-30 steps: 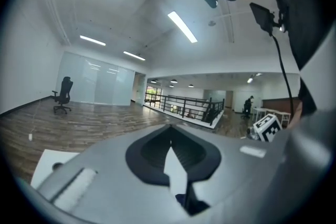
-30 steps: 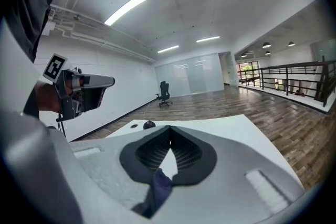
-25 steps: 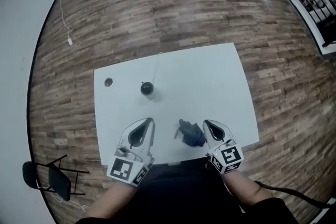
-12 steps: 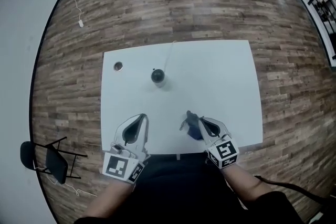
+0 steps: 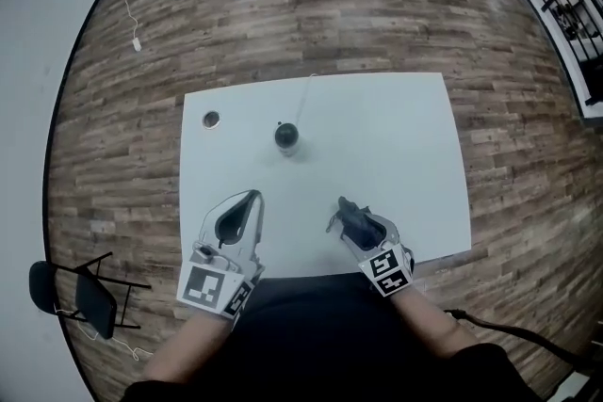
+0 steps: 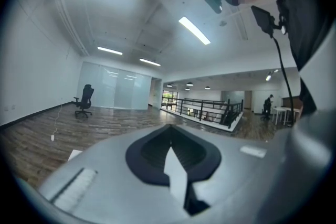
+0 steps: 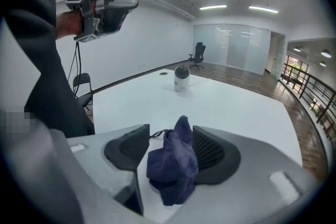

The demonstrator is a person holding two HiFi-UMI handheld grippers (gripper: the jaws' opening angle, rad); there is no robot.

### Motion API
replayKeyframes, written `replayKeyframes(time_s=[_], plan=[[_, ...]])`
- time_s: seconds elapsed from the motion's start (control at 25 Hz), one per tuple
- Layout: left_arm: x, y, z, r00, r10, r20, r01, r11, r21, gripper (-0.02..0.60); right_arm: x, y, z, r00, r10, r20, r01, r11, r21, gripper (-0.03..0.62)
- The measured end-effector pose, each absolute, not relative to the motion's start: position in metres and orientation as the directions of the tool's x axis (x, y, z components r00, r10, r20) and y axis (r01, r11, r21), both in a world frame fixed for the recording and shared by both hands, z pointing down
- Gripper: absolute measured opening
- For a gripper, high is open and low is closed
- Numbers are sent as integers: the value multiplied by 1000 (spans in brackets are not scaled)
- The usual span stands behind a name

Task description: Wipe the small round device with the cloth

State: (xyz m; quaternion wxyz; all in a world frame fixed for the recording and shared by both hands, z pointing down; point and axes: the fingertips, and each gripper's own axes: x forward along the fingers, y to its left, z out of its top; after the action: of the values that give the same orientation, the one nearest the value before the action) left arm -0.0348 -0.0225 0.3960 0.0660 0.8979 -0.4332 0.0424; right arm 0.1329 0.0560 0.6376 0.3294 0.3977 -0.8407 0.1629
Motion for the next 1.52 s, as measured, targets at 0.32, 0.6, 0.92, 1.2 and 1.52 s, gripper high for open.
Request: replayKeyframes(time_s=[0.32,0.6,0.92,1.2,1.52], plan=[[-43,-28,404,614,-771,172,-789,-609,86,6,143,61,669,-414,-531,739,-792,610,-5,262],[-56,-35,412,569,-793,218,-821,-563,94,6,148,61,690,-407,-476,780,-781,624,-26,262],[-62,-33,415,546,-803,240,-836,-539,98,6,147,61,702,-409,-439,800,-774,632,-50,262],[-62,-32,417,541,-805,244,-839,-536,94,6,148,59,713,-402,-409,819,-775,628,-67,242],[-66,-30,417,539,-808,239,-841,-532,99,6,152,56,714,-398,-399,826,-773,631,-68,161]])
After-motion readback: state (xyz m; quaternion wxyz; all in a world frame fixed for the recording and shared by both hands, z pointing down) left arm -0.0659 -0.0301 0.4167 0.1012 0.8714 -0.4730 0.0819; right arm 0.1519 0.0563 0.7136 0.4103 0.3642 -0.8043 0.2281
